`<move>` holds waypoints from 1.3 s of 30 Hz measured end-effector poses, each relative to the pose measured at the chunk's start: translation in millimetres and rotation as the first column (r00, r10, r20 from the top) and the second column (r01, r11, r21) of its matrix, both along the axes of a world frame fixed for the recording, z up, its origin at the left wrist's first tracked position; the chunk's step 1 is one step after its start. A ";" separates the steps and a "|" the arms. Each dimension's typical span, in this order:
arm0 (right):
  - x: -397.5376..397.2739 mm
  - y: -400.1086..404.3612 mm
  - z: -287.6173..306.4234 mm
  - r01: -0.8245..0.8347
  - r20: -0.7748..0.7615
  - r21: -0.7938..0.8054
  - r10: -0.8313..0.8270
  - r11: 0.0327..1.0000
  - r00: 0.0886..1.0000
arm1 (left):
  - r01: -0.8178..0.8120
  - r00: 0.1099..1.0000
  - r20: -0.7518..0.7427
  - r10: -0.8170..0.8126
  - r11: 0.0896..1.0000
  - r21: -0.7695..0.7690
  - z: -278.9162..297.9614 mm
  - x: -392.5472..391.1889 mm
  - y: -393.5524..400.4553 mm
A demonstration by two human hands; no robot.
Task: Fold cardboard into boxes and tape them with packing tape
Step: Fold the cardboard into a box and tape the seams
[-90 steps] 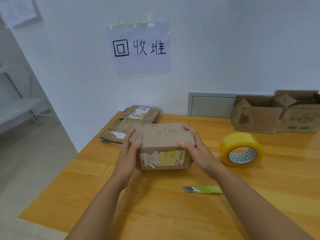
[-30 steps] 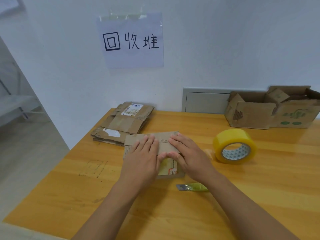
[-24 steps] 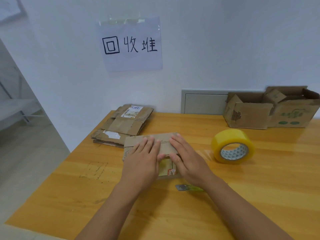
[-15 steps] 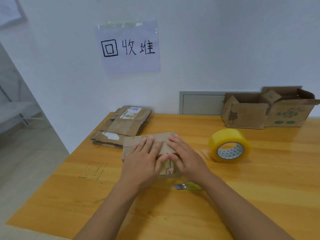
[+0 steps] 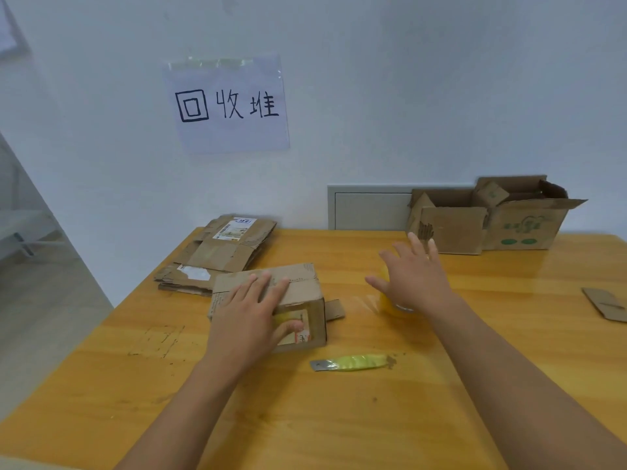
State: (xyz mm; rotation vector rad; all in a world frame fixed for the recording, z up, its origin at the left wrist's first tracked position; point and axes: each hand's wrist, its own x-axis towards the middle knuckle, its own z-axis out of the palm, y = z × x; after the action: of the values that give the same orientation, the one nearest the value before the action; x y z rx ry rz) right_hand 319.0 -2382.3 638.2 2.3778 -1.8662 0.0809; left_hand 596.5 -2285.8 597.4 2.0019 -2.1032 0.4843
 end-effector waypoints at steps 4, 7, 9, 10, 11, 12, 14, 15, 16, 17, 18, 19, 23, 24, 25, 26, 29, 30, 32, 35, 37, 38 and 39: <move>-1.1 -5.7 2.7 0.055 -0.037 0.066 -0.053 0.996 0.998 | -0.010 1.000 -0.016 0.010 1.000 -0.001 1.2 -1.0 0.5; 7.5 -8.1 7.3 0.108 -0.073 0.078 -0.102 0.991 0.992 | -0.007 1.000 -0.018 0.006 0.999 -0.033 0.6 -1.5 0.7; 15.9 -9.6 6.1 0.113 -0.120 0.093 -0.101 0.989 0.988 | -0.004 1.000 -0.026 0.003 0.999 -0.042 0.2 -1.9 0.6; 19.8 -10.4 4.6 0.117 -0.148 0.099 -0.101 0.988 0.984 | -0.005 0.999 -0.032 0.003 0.999 -0.043 0.0 -1.9 0.5; 23.1 -11.1 2.9 0.126 -0.184 0.097 -0.106 0.987 0.977 | -0.009 0.999 -0.038 0.007 0.999 -0.041 0.0 -2.1 0.6; 25.5 -11.6 1.9 0.140 -0.224 0.091 -0.117 0.986 0.968 | -0.014 0.999 -0.042 0.013 0.999 -0.038 0.0 -2.3 0.8; 26.5 -12.7 2.0 0.166 -0.271 0.074 -0.141 0.983 0.952 | -0.019 0.999 -0.041 0.017 0.999 -0.038 -0.6 -1.9 0.4; 25.2 -14.0 2.5 0.171 -0.267 0.064 -0.148 0.983 0.952 | -0.019 0.999 -0.044 0.017 0.999 -0.039 -0.9 -1.6 -0.1; 22.3 -15.0 3.4 0.174 -0.250 0.056 -0.155 0.983 0.956 | -0.018 0.999 -0.050 0.016 0.999 -0.040 -1.3 -1.4 -0.7; 18.4 -15.1 4.8 0.181 -0.222 0.056 -0.165 0.982 0.961 | -0.016 0.998 -0.055 0.014 0.999 -0.043 -1.9 -1.0 -1.5; 13.4 -15.0 6.5 0.193 -0.179 0.062 -0.179 0.979 0.967 | -0.015 0.998 -0.059 0.012 0.999 -0.048 -3.0 -0.6 -2.3; 8.3 -14.6 9.1 0.207 -0.116 0.071 -0.198 0.976 0.973 | -0.016 0.998 -0.060 0.012 0.998 -0.053 -3.8 -0.2 -3.0; -2.9 -6.6 18.1 0.229 0.140 0.041 -0.232 0.973 0.963 | -0.018 0.998 -0.053 0.015 0.998 -0.063 -5.8 -0.3 -5.5; -1.8 -4.6 18.6 0.222 0.181 0.030 -0.224 0.975 0.958 | -0.019 0.998 -0.057 0.016 0.998 -0.066 -5.8 -0.3 -5.8; -0.2 -2.9 18.6 0.219 0.227 0.030 -0.220 0.975 0.949 | -0.017 0.998 -0.063 0.013 0.998 -0.066 -6.0 -0.3 -5.9; 1.2 -1.5 18.9 0.217 0.291 0.036 -0.218 0.976 0.932 | -0.013 0.997 -0.071 0.008 0.998 -0.068 -5.8 -0.7 -5.8; 5.0 -0.2 25.6 0.203 0.546 0.065 -0.204 0.977 0.813 | -0.012 0.997 -0.081 0.006 0.998 -0.069 -4.2 -2.1 -4.4; 6.4 0.2 28.7 0.192 0.585 0.053 -0.186 0.980 0.789 | -0.011 0.996 -0.087 0.006 0.998 -0.065 -3.7 -2.5 -3.9; 9.2 2.6 31.5 0.181 0.614 0.025 -0.158 0.983 0.773 | -0.003 0.995 -0.098 -0.003 0.998 -0.060 -2.3 -2.7 -2.4; 10.6 4.7 26.9 0.171 0.737 0.036 -0.142 0.985 0.661 | 0.003 0.996 -0.092 -0.008 0.998 -0.058 -1.3 -2.6 -1.9; 10.2 4.4 23.9 0.169 0.801 0.058 -0.147 0.984 0.580 | 0.005 0.997 -0.081 -0.010 0.998 -0.057 -0.6 -1.9 -2.3; 10.3 4.5 22.9 0.170 0.823 0.059 -0.145 0.984 0.549 | 0.011 0.997 -0.075 -0.015 0.998 -0.056 -0.4 -0.7 -2.7; 10.4 4.6 22.6 0.173 0.842 0.059 -0.142 0.983 0.521 | 0.019 0.997 -0.069 -0.023 0.998 -0.056 0.4 0.7 -3.0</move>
State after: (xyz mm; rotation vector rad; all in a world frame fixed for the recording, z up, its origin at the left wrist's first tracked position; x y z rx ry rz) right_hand 329.4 -2377.7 660.8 2.2788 -2.3565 1.5025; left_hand 597.2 -2288.8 597.8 1.9357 -2.0447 0.4574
